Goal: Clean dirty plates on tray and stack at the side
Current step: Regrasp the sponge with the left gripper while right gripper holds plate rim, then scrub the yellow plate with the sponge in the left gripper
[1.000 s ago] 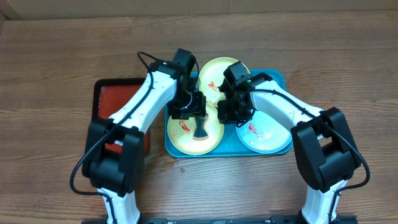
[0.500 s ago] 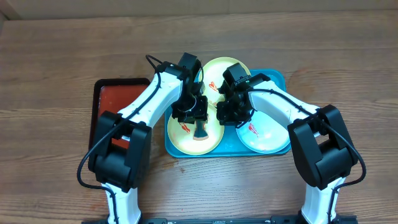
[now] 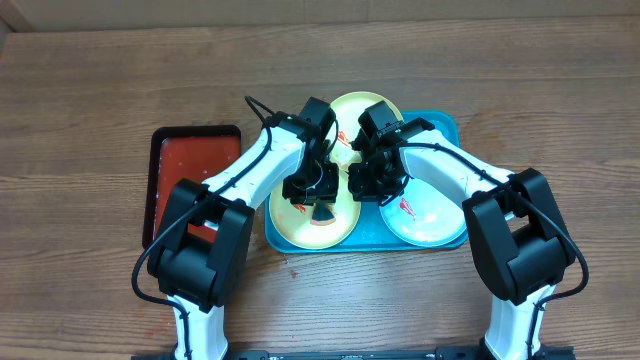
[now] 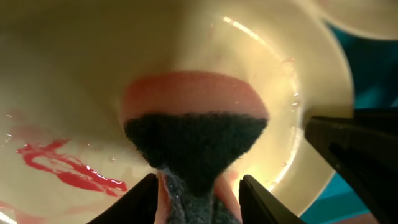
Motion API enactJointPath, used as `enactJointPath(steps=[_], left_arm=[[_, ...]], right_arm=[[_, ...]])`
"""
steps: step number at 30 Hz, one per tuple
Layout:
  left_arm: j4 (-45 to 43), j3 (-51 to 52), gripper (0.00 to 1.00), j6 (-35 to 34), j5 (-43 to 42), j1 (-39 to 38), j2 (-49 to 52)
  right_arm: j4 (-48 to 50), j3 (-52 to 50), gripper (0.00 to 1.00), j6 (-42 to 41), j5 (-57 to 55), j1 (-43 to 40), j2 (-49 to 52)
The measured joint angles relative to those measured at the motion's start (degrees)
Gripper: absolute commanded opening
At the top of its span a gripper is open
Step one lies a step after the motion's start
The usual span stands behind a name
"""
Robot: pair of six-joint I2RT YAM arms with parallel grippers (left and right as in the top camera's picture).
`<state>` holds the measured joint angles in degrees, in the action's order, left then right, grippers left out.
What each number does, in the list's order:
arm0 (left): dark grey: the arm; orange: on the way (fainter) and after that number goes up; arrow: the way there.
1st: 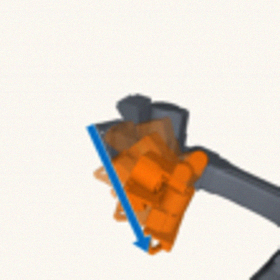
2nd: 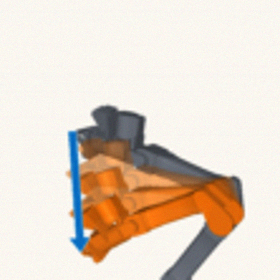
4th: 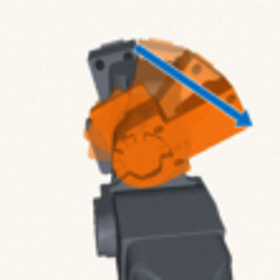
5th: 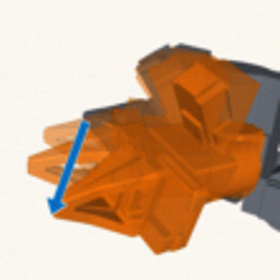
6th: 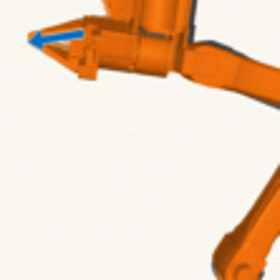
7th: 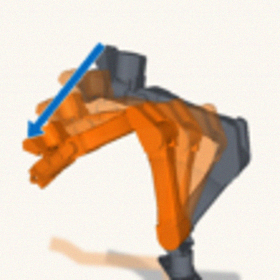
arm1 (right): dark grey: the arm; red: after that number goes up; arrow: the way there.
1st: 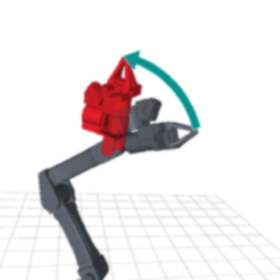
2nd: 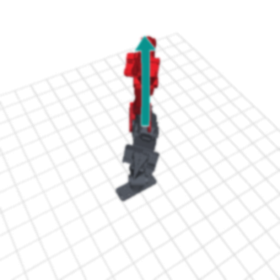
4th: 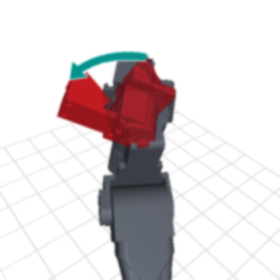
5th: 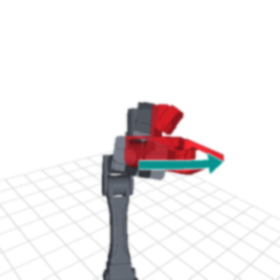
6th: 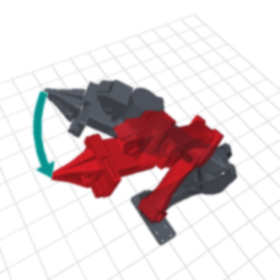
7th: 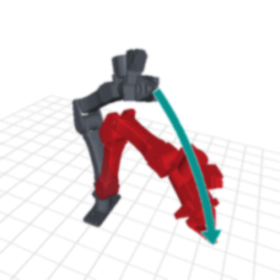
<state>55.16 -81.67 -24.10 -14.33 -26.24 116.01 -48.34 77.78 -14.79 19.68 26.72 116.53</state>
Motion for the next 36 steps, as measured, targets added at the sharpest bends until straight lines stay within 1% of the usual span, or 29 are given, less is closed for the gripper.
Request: enactJointPath(steps=[2, 5, 6, 8, 9, 11, 12, 13, 16, 17, 18, 24, 29, 30, 33, 36], left_arm=[[-0.59, 0.70, 0.30, -0.35, 0.00, 0.00, 0.00], [-1.25, 0.96, 0.28, -0.81, 0.00, 0.02, 0.00], [-1.42, 0.96, 0.29, -0.96, 0.00, 0.00, 0.00], [-2.08, 1.09, 0.38, -1.07, 0.00, 0.02, 0.00], [-2.75, 1.36, 0.41, -1.25, 0.00, 0.00, 0.00], [-4.33, 2.14, 0.40, -1.66, -0.02, 0.00, 0.00], [-5.11, 2.64, 0.36, -1.92, -0.02, 0.00, 0.00], [-5.51, 3.02, 0.26, -2.16, 0.00, 0.02, 0.00], [-5.70, 3.39, 0.15, -2.89, 0.04, 0.07, 0.00], [-5.68, 3.45, 0.08, -3.08, 0.11, 0.09, 0.00], [-5.68, 3.48, 0.04, -3.13, 0.20, 0.13, 0.00], [-4.04, 3.52, 0.04, -3.34, 0.96, 1.18, 0.00], [0.61, 2.84, 0.04, -3.39, 7.50, 3.34, 0.00], [0.81, 2.80, 0.04, -3.39, 8.07, 3.45, 0.00], [2.03, 2.16, 0.04, -3.39, 14.32, 4.55, 0.00], [2.12, 1.31, 0.04, -3.39, 16.87, 4.92, 0.00]], right_arm=[[-0.02, 0.00, 0.06, 0.00, 0.00, 0.00, 0.00], [-0.02, 0.00, 0.06, 0.02, -0.02, 0.00, 0.00], [0.00, 0.00, 0.05, 0.00, 0.00, 0.00, 0.00], [0.00, 0.00, 0.05, 0.00, 0.00, 0.00, 0.02], [-0.02, 0.00, 0.05, 0.02, 0.00, 0.00, 0.00], [-0.04, 0.00, 0.05, 0.02, 0.00, 0.00, 0.02], [-0.04, 0.00, 0.05, 0.02, 0.00, 0.00, 0.00], [-0.04, 0.00, 0.05, 0.02, -0.02, 0.00, 0.02], [-0.02, 0.00, 0.05, 0.02, 0.00, 0.00, 0.02], [-0.04, 0.00, 0.05, 0.02, -0.02, 0.00, 0.02], [-0.04, 0.00, 0.05, 0.02, -0.02, 0.00, 0.02], [-0.04, 0.00, 0.05, 0.00, 0.00, 0.00, 0.00], [-0.02, 0.00, 0.05, 0.02, 0.00, 0.00, 0.00], [-0.02, 0.00, 0.05, 0.02, 0.00, 0.00, 0.02], [-0.02, 0.00, 0.05, 0.02, 0.00, 0.00, 0.02], [0.24, 0.00, 0.05, -0.02, 0.02, 0.00, 0.02]])
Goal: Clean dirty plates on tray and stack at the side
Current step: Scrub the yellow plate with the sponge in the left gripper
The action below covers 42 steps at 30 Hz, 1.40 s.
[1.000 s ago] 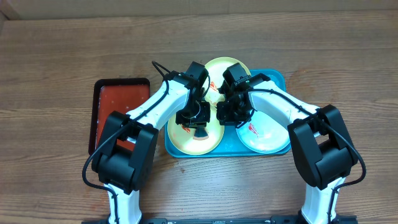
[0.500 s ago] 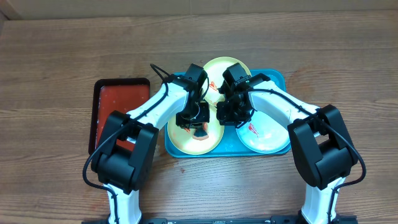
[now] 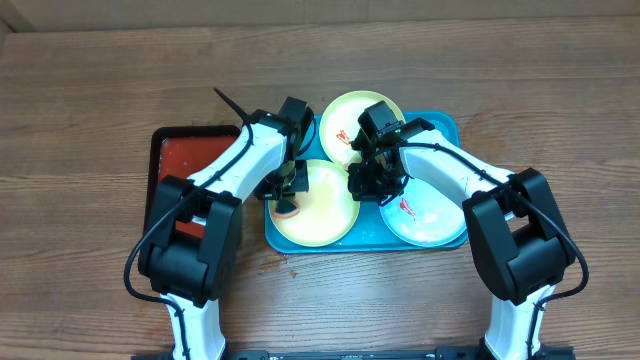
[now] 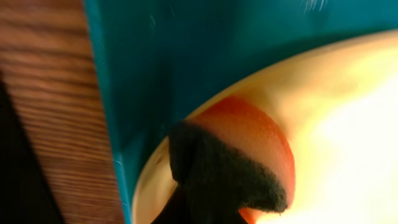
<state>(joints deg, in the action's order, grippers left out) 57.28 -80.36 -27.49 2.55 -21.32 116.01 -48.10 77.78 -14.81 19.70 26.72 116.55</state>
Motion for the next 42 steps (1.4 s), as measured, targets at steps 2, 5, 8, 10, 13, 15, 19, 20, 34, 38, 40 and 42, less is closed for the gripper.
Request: enactJointPath(steps=[2, 5, 8, 10, 13, 15, 19, 20, 34, 38, 40, 42], left_arm=[[0.00, -1.81, 0.04, 0.00, 0.00, 0.07, 0.02], [-0.04, -4.50, 0.04, 0.02, -3.52, 0.07, 0.02], [-1.03, -6.45, 0.04, 0.11, -8.98, 0.24, 0.02], [-1.31, -6.58, 0.04, 0.44, -11.96, 0.33, 0.02], [-1.86, -6.12, 0.04, 1.44, -15.13, 0.33, 0.04], [-3.58, -4.66, 0.04, 2.27, -16.02, 0.33, 0.04], [-8.20, 0.55, 0.04, 3.06, -16.94, 0.33, 0.04], [-9.14, 1.70, 0.04, 3.30, -16.96, 0.33, 0.07], [-2.40, 1.49, 0.04, 1.38, 4.92, -0.02, -0.59], [-0.59, -0.72, 0.04, 0.46, 7.91, -0.13, -0.59], [1.53, -2.95, 0.04, -0.09, 9.64, -0.11, -0.52], [4.07, -5.79, 0.04, -0.98, 11.34, 0.22, -0.46]], right_arm=[[0.00, 0.00, 0.05, -0.11, -0.02, 0.00, 0.00], [0.00, 0.00, 0.05, -0.17, -0.04, 0.00, -0.02], [-0.07, 0.00, 0.05, -0.15, -0.04, 0.00, 0.00], [-0.07, 0.00, 0.05, -0.15, -0.04, -0.02, 0.00], [-0.07, 0.00, 0.05, -0.17, -0.07, 0.00, 0.00], [-0.09, 0.00, 0.05, -0.15, -0.04, -0.02, -0.02], [-0.11, 0.00, 0.04, -0.17, -0.07, 0.00, -0.02], [-0.11, 0.00, 0.04, -0.15, -0.04, -0.02, 0.00], [0.22, 0.00, 0.04, -0.20, 0.31, 0.00, 0.00], [0.50, 0.00, 0.04, -0.24, 0.52, 0.24, 0.00], [0.35, 0.00, 0.04, -0.24, 0.35, 0.22, 0.00], [-0.57, 0.00, 0.04, -0.15, 0.31, 0.22, 0.00]])
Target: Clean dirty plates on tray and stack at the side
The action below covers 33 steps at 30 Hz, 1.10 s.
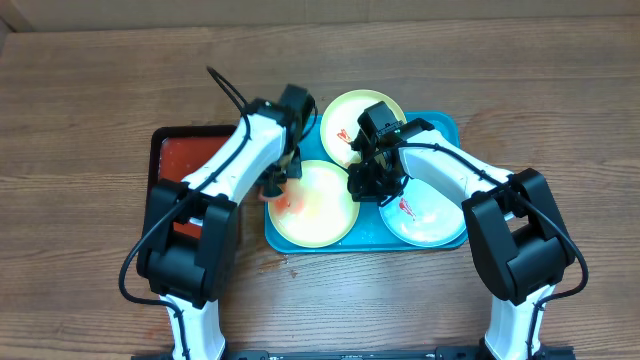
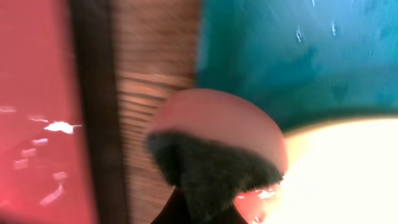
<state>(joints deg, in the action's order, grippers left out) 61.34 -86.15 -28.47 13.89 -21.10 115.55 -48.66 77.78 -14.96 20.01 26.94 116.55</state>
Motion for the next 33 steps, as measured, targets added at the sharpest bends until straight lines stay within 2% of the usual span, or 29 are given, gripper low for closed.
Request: enactJointPath(steps=[7, 11, 16, 20, 29, 33], left_arm=[[9.11, -14.38, 0.04, -3.21, 0.68, 3.58, 0.28], [10.21, -16.41, 0.04, -3.82, -3.45, 9.46, -1.03], [13.51, -16.44, 0.04, -4.35, -7.74, 19.19, -1.64], [14.29, -16.44, 0.04, -4.48, -8.85, 24.09, -1.64], [14.32, -16.44, 0.04, -4.48, -10.08, 27.23, -1.66], [14.29, -16.44, 0.04, -4.48, -10.45, 27.23, -1.66]], right_arm=[[-1.95, 2.73, 0.04, 0.00, -2.60, 0.52, 0.00], [-5.84, 8.26, 0.04, 0.02, -9.88, 3.10, -0.04], [-12.87, 17.20, 0.04, 0.00, -25.16, 9.55, -0.59], [-18.75, 23.47, 0.04, 0.15, -40.19, 14.97, -1.33], [-25.16, 30.18, 0.04, 0.83, -70.53, 23.93, -1.97], [-25.51, 30.21, 0.04, 6.12, -82.58, 28.00, -1.97]])
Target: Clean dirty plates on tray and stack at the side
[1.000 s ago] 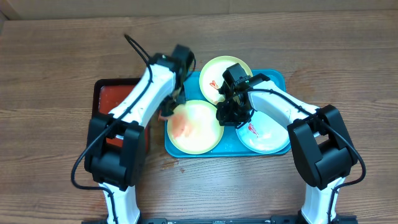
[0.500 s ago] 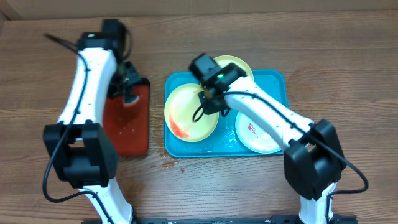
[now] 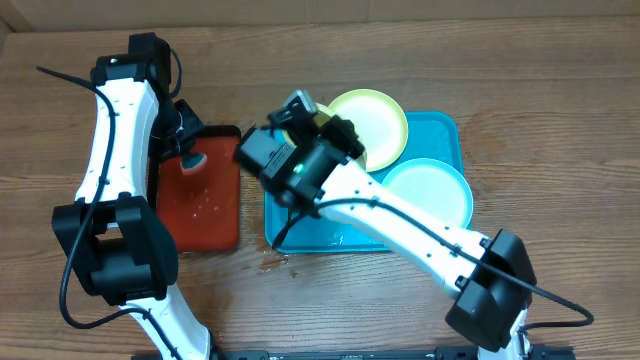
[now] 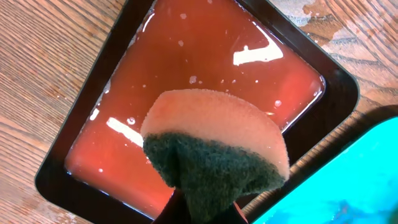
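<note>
My left gripper (image 3: 190, 152) is shut on a sponge (image 4: 214, 143) with a pale orange top and a dark scouring side. It hangs over the black-rimmed tray of red liquid (image 4: 339, 84). The blue tray (image 3: 285, 228) shows a yellow plate (image 3: 375, 125) at the back and a pale plate (image 3: 432, 190) at the right. The blue tray's front left part is bare. My right gripper (image 3: 318, 118) reaches across the blue tray to the yellow plate's left rim. Whether it grips the rim is hidden.
The tray of red liquid (image 3: 205, 215) lies just left of the blue tray (image 4: 354, 180), with a strip of wooden table (image 3: 540, 80) between them. My right arm (image 3: 400, 220) crosses the blue tray diagonally. A small wet patch marks the wood in front of the blue tray.
My left gripper has carried the sponge from the blue tray's left edge to over the red liquid. The right arm has swung to the tray's back left. The front-left yellow plate has gone from its place.
The sponge was pressed on the red-stained front-left yellow plate while my right gripper stood at that plate's right side. It then sat at the plate's left rim, then over the tray edge. Now it hangs over the red liquid, and the right arm has shifted left.
</note>
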Motion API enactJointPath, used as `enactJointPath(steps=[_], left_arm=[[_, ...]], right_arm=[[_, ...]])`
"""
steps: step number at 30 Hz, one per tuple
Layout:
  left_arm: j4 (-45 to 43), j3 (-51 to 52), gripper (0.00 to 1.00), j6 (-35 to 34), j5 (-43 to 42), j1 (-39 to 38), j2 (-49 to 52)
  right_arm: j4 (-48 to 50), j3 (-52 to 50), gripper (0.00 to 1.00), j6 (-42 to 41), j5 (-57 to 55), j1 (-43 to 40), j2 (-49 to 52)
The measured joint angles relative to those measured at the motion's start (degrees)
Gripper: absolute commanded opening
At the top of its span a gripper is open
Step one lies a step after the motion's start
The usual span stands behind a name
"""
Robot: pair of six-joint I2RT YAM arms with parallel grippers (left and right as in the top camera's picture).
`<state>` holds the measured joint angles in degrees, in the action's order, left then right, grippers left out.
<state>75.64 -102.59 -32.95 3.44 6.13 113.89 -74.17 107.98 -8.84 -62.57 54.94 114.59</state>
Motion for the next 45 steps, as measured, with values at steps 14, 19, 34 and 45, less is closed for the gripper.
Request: enactJointPath(steps=[14, 19, 34, 45], left_arm=[[0.00, 0.00, 0.04, 0.00, -1.38, 0.02, 0.00], [-0.02, 0.00, 0.04, 0.02, -2.05, 0.00, 0.00], [0.02, 0.00, 0.04, 0.02, -2.43, 0.02, 0.00], [0.00, 0.00, 0.04, 0.02, -2.45, 0.02, 0.00]], right_arm=[[0.02, 0.00, 0.04, 9.07, 10.19, 2.71, 0.00], [1.11, 0.00, 0.04, 9.01, 4.33, 1.07, 0.00], [10.23, -1.86, 0.04, 4.76, 45.44, -21.09, -0.11], [5.73, -2.80, 0.04, 3.50, 75.47, -63.69, -0.20]])
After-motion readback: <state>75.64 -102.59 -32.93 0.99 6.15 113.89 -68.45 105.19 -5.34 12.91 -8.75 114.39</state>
